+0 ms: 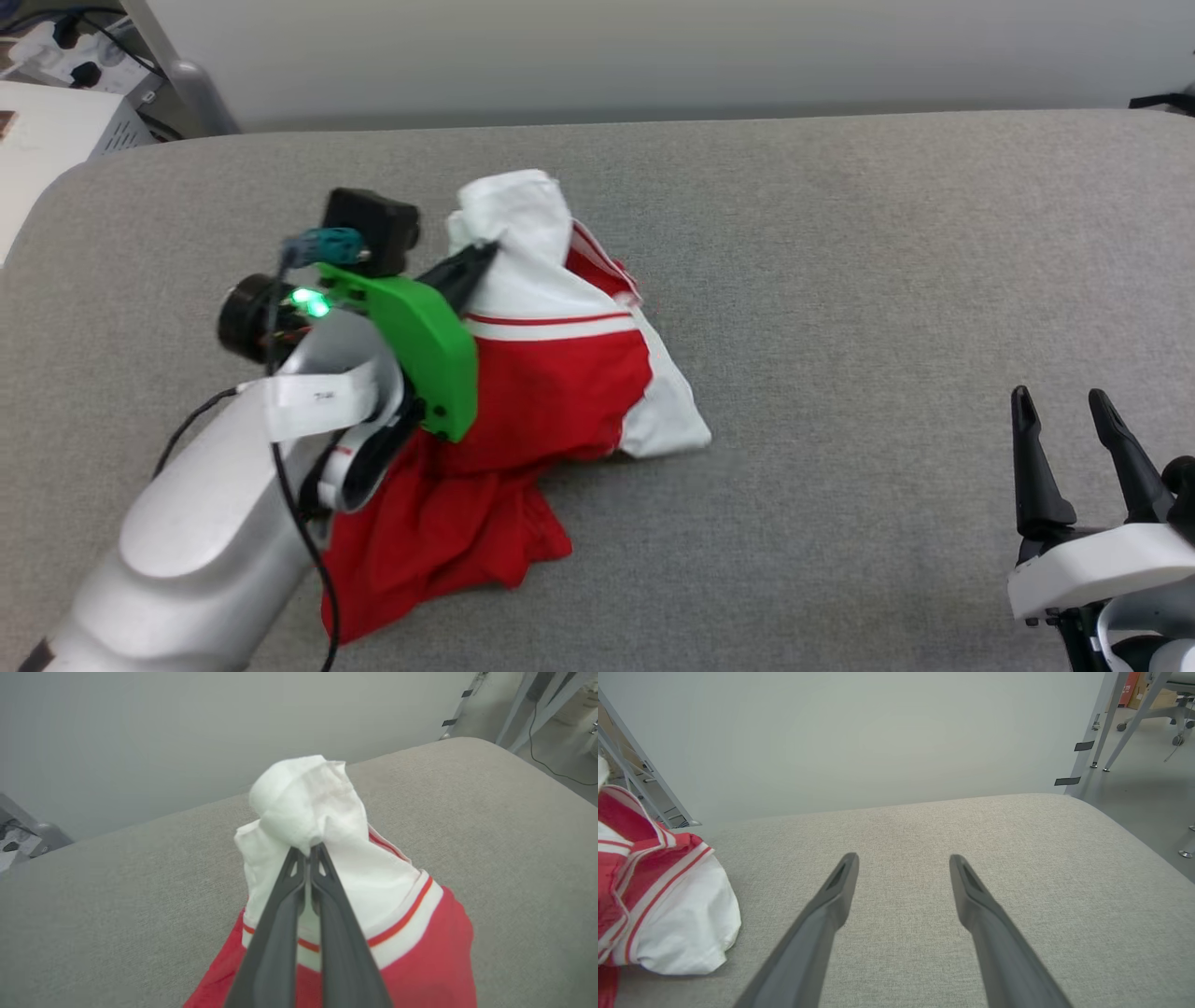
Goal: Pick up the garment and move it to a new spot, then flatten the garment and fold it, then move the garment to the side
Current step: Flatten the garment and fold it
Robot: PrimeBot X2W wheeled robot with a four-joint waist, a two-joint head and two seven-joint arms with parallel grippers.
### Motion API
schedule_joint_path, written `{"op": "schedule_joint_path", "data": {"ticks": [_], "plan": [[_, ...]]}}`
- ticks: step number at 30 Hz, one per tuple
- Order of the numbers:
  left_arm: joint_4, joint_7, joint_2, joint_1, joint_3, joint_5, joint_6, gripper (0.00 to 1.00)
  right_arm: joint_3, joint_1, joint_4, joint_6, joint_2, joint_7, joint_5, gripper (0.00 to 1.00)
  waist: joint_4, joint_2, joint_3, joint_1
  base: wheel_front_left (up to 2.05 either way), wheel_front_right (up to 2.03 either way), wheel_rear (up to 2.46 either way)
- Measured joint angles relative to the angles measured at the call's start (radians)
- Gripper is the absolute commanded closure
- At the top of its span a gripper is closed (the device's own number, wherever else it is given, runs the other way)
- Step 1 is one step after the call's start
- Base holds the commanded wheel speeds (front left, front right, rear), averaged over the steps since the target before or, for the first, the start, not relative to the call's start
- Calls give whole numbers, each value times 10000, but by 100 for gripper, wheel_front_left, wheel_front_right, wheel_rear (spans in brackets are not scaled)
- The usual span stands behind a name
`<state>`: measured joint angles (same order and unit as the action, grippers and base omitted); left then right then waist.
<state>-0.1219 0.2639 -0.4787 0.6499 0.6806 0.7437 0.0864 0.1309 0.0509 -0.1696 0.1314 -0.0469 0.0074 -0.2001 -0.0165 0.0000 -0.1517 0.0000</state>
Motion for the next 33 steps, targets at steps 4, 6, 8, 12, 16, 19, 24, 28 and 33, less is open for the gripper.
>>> {"op": "schedule_joint_path", "data": {"ticks": [4, 6, 8, 12, 16, 19, 24, 28, 33], "plan": [[238, -441, -662, -1107, -907, 575, 732, 100, 31, 68, -56, 0, -2, 61, 0, 0, 220, 0, 56, 0, 0, 0, 0], [230, -717, -941, -1936, -1365, 976, 1035, 100, 38, 78, -81, 0, 0, 73, 2, 0, 324, 0, 61, 0, 0, 0, 0], [23, -1016, -1072, -3049, -1653, 1427, 1197, 100, 58, 78, -136, 0, -2, 161, 10, 0, 452, 0, 32, 0, 0, 0, 0], [-458, -1386, -817, -4102, -1603, 1845, 1175, 100, 54, 77, -169, 0, 0, 238, 35, 0, 594, 0, -16, 0, 0, 0, 0], [-813, -1856, -309, -4447, -1388, 1904, 938, 53, 42, 71, -213, 0, 0, 324, 111, 0, 690, 0, -21, 0, 0, 0, 0], [-961, -2435, -79, -4451, -1356, 1816, 842, 0, 33, 71, -232, 0, 0, 378, 127, 0, 718, 0, 56, 0, 0, 0, 0], [-1103, -3697, 96, -4451, -1361, 1313, 826, 0, 21, 76, -240, 0, -2, 426, 213, 0, 750, 0, 250, 0, 0, 0, 0], [-1037, -4763, 194, -4457, -1498, 867, 777, 0, -10, 78, -245, 0, 0, 500, 228, 0, 771, 0, 415, 0, 0, 0, 0], [-608, -5166, 382, -4500, -1927, 84, 777, 0, -44, 77, -253, 0, 0, 514, 320, 0, 848, 0, 508, 0, 0, 0, 0]]}}
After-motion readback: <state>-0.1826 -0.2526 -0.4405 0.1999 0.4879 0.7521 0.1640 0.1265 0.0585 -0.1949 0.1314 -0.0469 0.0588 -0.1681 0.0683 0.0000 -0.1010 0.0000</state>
